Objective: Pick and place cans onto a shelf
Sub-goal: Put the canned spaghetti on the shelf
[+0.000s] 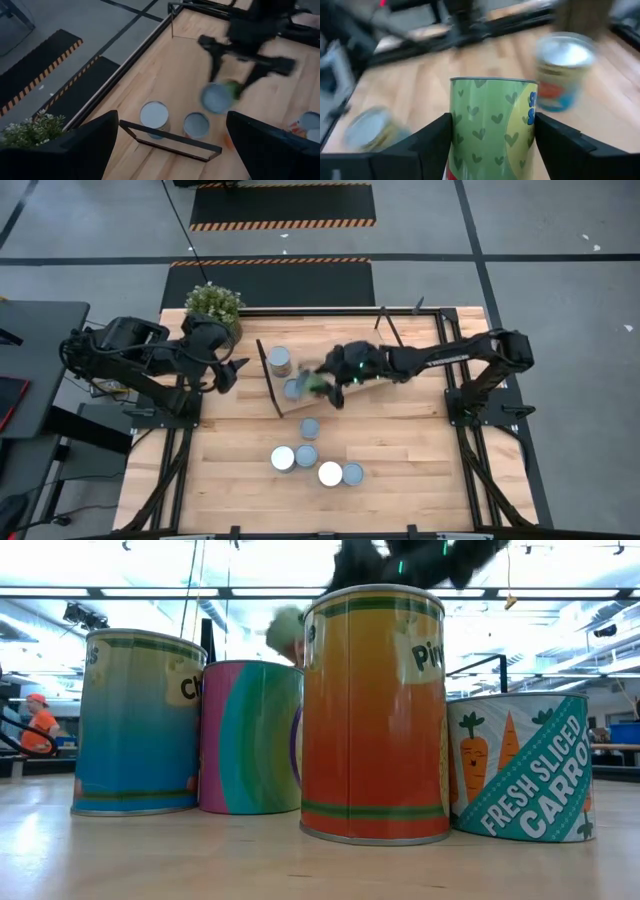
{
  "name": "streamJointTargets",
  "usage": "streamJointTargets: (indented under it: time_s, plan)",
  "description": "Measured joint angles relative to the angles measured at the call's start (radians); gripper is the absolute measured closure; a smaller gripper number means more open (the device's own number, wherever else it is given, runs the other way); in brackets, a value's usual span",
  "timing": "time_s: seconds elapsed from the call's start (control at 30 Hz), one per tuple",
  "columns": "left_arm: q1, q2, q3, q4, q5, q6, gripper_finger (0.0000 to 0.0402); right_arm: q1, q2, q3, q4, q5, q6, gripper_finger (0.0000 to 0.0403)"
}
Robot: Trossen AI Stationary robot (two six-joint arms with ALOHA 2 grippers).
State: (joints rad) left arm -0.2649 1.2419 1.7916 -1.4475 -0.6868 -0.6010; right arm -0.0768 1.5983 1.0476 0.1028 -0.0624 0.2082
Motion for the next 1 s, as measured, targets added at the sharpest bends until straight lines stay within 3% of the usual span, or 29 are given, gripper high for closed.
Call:
streamJointTargets:
  time_s: [0.17, 0.33, 0.6, 0.77, 1.0]
  plan:
    - [0.000, 0.000, 0.000, 0.000, -0.038, -0.015, 0.0026, -0.061, 0.028, -0.138, 0.358, -0.004, 0.059, 0.0134]
    - [0.000, 0.001, 0.000, -0.004, -0.047, -0.014, 0.0026, -0.067, 0.082, -0.195, 0.497, 0.039, 0.003, 0.0134]
    - [0.000, 0.001, 0.000, -0.015, -0.061, -0.014, 0.0026, -0.075, 0.096, -0.204, 0.469, 0.067, -0.031, 0.0134]
    - [0.000, 0.001, 0.000, -0.026, -0.056, -0.025, 0.0026, -0.101, 0.063, -0.199, 0.449, -0.063, 0.010, 0.0134]
    - [0.094, 0.050, 0.001, 0.030, 0.092, 0.011, 0.0026, -0.121, -0.081, -0.097, 0.294, -0.133, 0.023, 0.0134]
